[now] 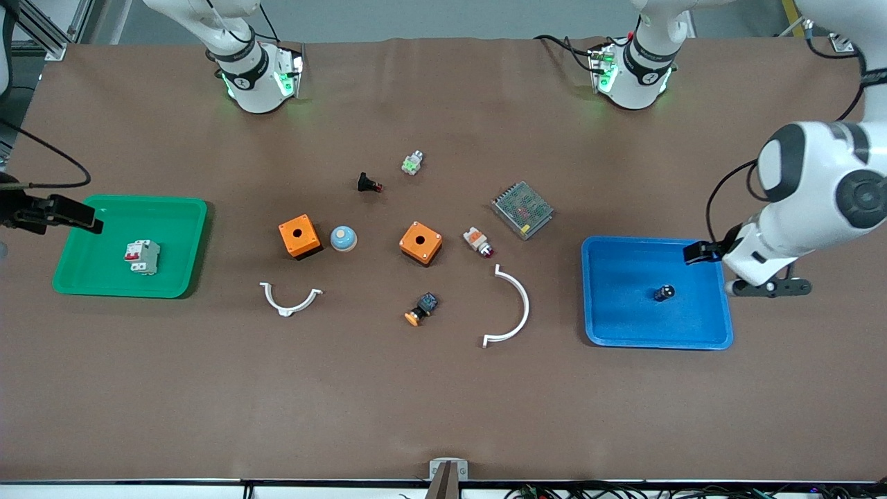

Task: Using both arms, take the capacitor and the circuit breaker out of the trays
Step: 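Reach the left gripper to the capacitor while the right gripper reaches the breaker, then grasp the black capacitor with the left gripper while the right gripper grasps the breaker, then carry the capacitor and breaker toward the table center with both grippers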

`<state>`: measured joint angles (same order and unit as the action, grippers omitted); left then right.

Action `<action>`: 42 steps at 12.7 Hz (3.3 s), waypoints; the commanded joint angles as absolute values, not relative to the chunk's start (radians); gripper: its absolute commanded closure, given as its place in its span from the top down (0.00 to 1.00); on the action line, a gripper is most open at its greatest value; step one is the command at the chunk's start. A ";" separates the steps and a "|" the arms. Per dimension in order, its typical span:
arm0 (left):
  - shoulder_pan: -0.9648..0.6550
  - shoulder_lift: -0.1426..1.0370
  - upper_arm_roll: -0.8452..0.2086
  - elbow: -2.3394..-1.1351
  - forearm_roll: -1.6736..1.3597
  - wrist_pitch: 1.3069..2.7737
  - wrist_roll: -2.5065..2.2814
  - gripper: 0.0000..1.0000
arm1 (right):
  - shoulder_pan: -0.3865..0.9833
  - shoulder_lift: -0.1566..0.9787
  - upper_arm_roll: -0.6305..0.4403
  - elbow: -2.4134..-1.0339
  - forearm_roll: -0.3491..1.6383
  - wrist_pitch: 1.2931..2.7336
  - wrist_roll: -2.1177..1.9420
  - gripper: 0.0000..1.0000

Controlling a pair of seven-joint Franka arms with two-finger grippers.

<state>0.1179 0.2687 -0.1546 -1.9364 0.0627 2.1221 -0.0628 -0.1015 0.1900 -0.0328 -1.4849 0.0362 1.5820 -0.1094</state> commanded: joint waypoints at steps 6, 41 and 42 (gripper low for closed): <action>0.150 0.445 -0.163 -1.997 0.069 2.391 -0.046 0.62 | -0.170 0.258 -0.015 -1.592 -0.095 1.667 -0.103 1.00; -0.101 0.549 -0.322 -1.726 0.078 2.401 -0.782 0.00 | -0.360 0.522 0.061 -1.589 -0.107 1.727 -0.426 0.17; -0.141 0.583 -0.319 -1.682 0.078 2.401 -0.842 0.00 | -0.354 0.522 0.099 -1.512 -0.107 1.656 -0.419 0.17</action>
